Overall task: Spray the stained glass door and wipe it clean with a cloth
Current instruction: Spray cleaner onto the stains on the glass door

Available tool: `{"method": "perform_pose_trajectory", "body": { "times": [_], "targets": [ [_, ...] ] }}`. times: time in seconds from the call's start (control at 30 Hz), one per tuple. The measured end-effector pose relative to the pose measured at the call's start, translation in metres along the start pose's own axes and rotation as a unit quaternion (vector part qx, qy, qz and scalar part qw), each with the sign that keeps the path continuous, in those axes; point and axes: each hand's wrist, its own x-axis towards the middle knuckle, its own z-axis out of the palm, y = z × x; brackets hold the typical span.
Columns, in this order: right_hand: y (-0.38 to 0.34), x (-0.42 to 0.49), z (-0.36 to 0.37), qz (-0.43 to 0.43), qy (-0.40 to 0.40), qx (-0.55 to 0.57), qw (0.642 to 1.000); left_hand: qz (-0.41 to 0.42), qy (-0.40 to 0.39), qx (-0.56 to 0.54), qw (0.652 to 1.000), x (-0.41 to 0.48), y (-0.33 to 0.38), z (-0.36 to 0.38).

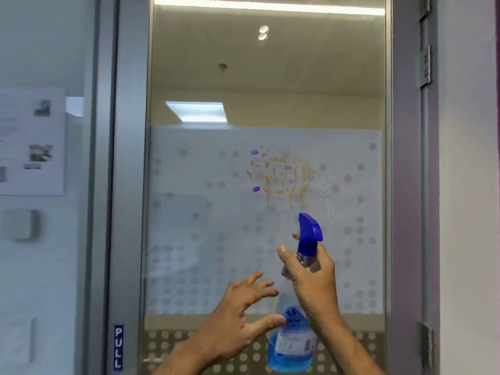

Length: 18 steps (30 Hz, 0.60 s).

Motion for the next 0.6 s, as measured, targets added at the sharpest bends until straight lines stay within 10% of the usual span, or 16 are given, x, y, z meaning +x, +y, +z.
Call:
{"method": "perform_pose_trajectory", "body": {
  "times": [0.6],
  "targets": [
    [-0.084,-0.174,0.083,0.001,-0.224,0.06,0.973,-0.221,0.129,-0.131,0.958,-0.223,0.074,-0.041]
  ]
}}
